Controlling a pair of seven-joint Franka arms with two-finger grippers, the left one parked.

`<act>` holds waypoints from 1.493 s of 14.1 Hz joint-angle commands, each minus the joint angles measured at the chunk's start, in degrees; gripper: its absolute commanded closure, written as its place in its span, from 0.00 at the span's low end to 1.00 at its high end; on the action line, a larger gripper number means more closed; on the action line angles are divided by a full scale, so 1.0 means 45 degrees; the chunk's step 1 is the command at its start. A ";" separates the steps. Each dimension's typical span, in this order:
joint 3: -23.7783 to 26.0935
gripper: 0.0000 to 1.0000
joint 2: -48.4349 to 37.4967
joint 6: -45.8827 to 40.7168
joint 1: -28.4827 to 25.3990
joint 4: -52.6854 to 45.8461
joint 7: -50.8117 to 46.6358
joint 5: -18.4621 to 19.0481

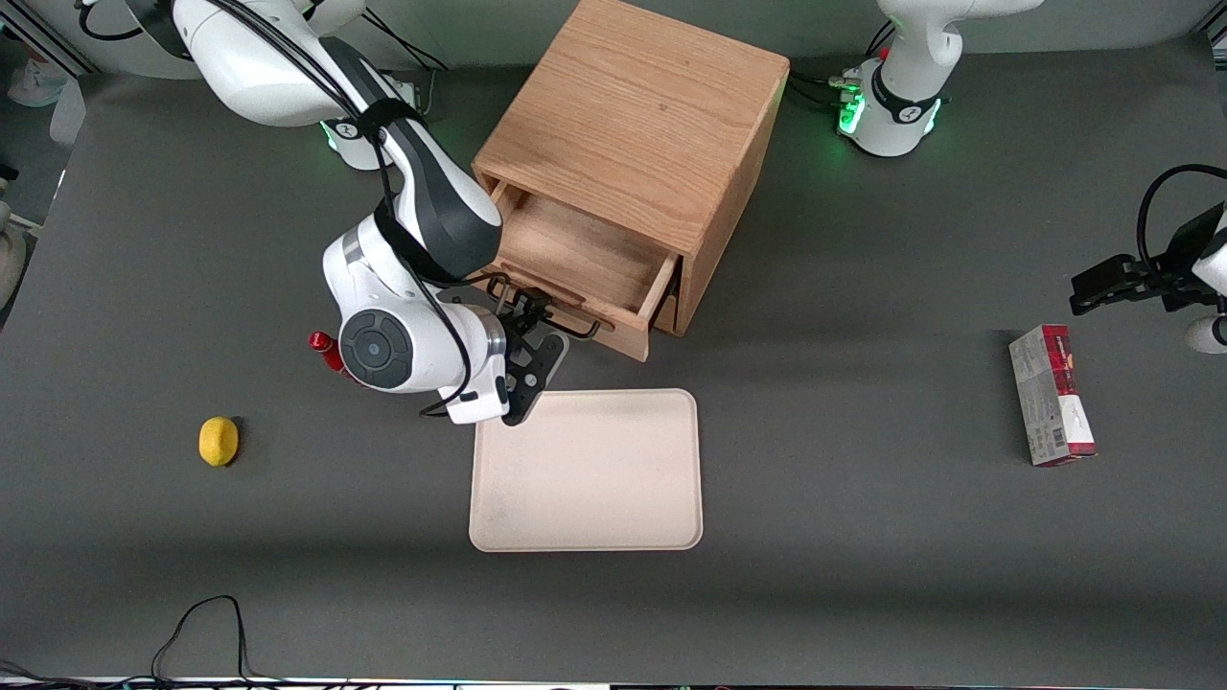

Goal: Open upper drawer
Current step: 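Pull the upper drawer outward from the cabinet with the right gripper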

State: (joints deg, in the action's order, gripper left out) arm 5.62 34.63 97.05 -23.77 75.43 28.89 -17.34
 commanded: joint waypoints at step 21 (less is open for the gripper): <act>0.0020 0.00 0.1230 0.0562 0.1435 -0.2211 0.0473 -0.0132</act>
State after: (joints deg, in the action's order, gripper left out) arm 5.58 39.20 99.39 -18.37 67.36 29.04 -17.34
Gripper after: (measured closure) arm 0.000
